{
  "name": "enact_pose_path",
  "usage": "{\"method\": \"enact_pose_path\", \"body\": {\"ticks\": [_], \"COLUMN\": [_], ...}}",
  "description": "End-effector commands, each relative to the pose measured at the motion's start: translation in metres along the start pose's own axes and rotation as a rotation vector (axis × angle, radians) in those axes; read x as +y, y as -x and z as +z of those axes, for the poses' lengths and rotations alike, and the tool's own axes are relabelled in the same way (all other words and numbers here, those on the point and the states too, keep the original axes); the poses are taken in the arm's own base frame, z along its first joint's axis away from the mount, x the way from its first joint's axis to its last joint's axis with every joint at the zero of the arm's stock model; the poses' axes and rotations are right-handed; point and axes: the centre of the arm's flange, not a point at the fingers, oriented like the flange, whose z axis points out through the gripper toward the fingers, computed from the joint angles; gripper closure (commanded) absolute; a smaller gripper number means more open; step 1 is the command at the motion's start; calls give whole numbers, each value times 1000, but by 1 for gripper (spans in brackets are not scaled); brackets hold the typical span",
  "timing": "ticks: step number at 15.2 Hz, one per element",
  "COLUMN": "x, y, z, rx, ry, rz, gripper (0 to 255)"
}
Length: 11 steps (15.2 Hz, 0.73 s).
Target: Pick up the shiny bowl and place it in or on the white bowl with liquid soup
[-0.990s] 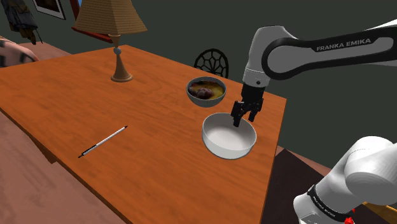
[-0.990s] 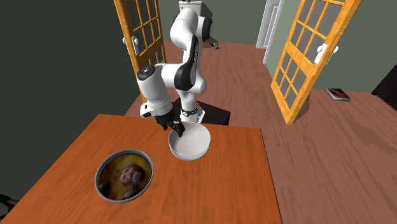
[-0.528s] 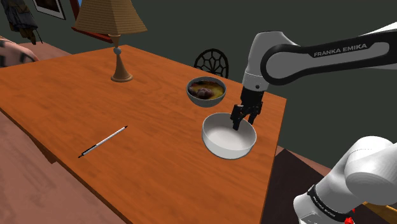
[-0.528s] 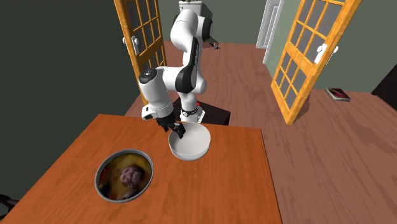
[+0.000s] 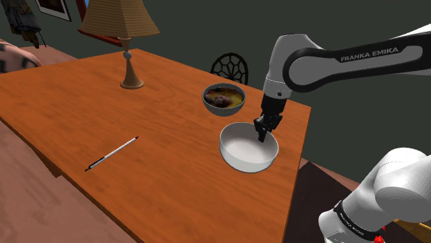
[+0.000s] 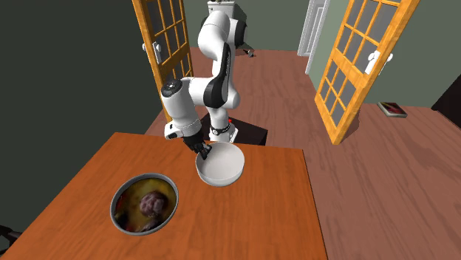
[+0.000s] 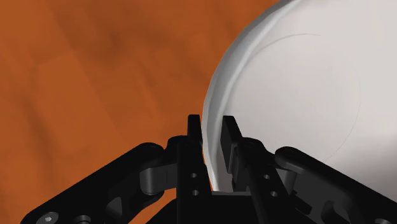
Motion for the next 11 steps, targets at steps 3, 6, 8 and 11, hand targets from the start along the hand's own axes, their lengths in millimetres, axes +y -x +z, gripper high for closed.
{"method": "enact_pose_path", "body": {"ticks": [3,6,8,11], "x": [0,-1,-2,-4], "y": [0,2,3,5], "z": [0,-10,-21,-36], "rx": [0,0,0,0], "ry": [0,0,0,0], "rz": [0,0,0,0], "gripper": [255,255,255,255]}}
